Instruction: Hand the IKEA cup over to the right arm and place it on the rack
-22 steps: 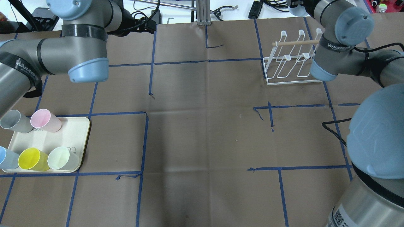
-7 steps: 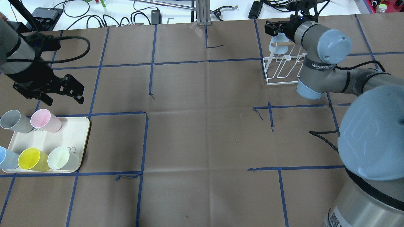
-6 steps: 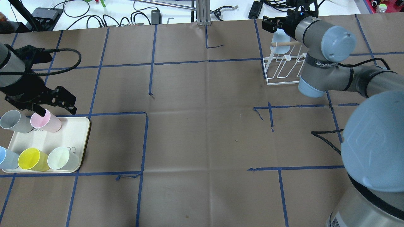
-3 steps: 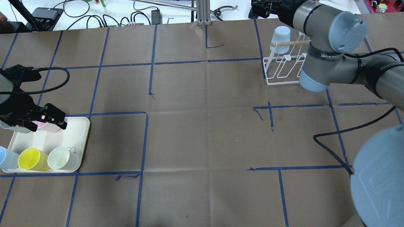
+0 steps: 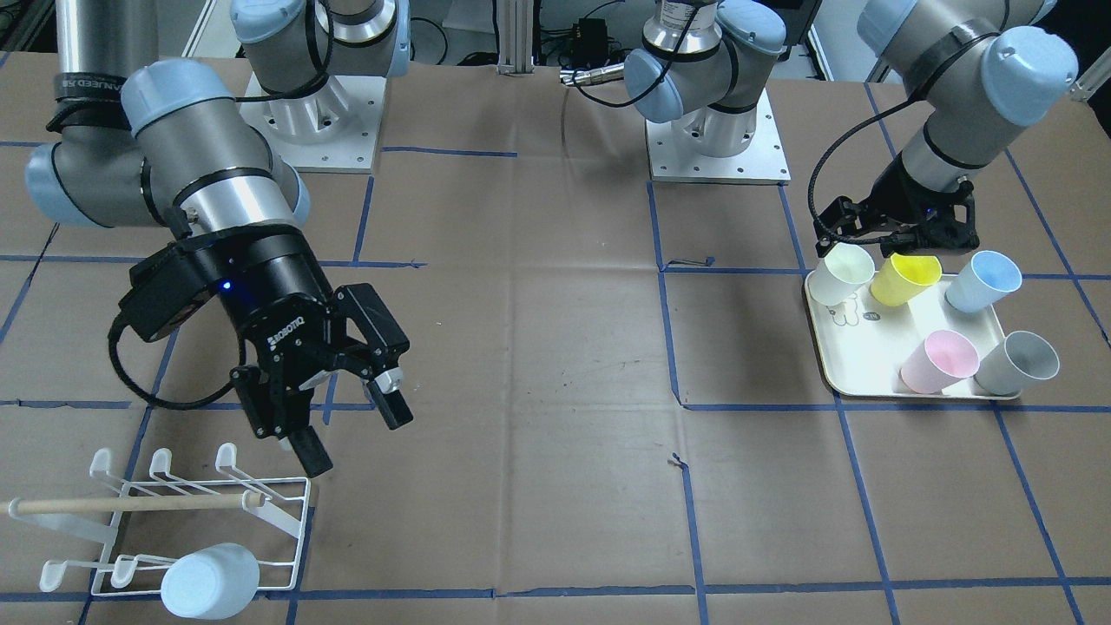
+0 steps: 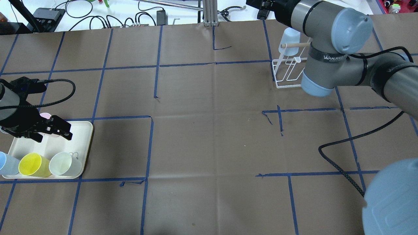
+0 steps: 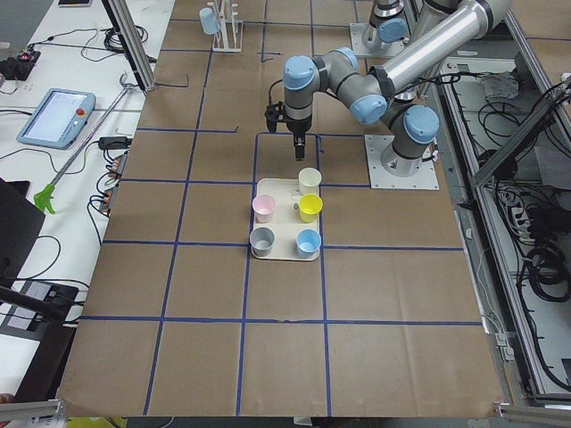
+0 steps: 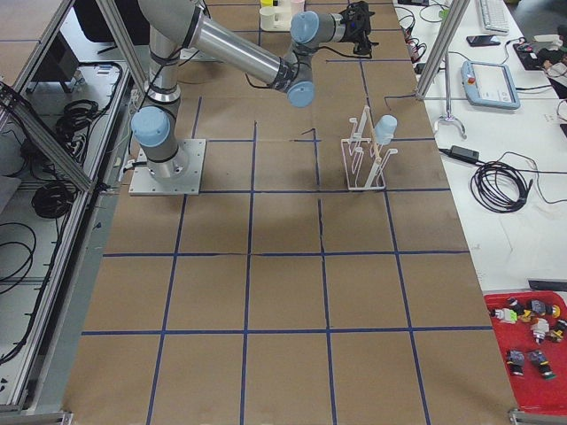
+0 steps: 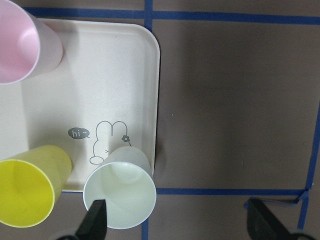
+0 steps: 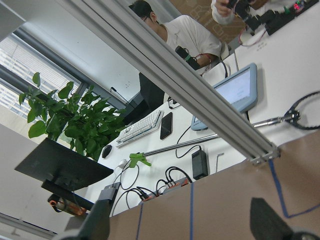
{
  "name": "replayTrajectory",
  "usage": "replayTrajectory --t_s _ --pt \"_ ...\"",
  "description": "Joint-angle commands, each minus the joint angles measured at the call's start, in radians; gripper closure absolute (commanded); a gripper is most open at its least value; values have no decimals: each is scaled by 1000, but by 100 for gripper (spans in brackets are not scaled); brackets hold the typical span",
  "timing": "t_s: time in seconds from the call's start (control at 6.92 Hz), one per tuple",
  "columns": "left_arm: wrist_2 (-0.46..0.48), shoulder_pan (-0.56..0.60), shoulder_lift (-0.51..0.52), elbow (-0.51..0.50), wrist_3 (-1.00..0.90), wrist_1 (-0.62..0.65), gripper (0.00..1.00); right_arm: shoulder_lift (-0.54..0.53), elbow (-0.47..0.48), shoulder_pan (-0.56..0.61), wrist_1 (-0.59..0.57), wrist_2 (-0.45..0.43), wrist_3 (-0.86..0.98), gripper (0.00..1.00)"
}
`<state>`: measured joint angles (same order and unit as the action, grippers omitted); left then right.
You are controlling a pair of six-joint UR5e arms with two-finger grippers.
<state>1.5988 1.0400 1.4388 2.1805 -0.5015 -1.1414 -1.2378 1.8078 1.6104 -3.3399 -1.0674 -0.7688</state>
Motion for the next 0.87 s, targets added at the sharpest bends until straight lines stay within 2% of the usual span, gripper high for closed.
replayTrajectory --t_s 0.0,0.14,0.58,0.72 --pt "21 -2 12 91 -9 119 2 -26 51 31 -41 -23 -356 2" --pt "21 -2 23 110 -11 139 3 -34 77 36 -88 -75 -400 1" --pt "67 -3 81 123 -12 190 4 -26 93 37 -170 -82 -792 0" --pt "69 -3 80 130 -14 190 4 -26 93 37 -174 -80 -793 0"
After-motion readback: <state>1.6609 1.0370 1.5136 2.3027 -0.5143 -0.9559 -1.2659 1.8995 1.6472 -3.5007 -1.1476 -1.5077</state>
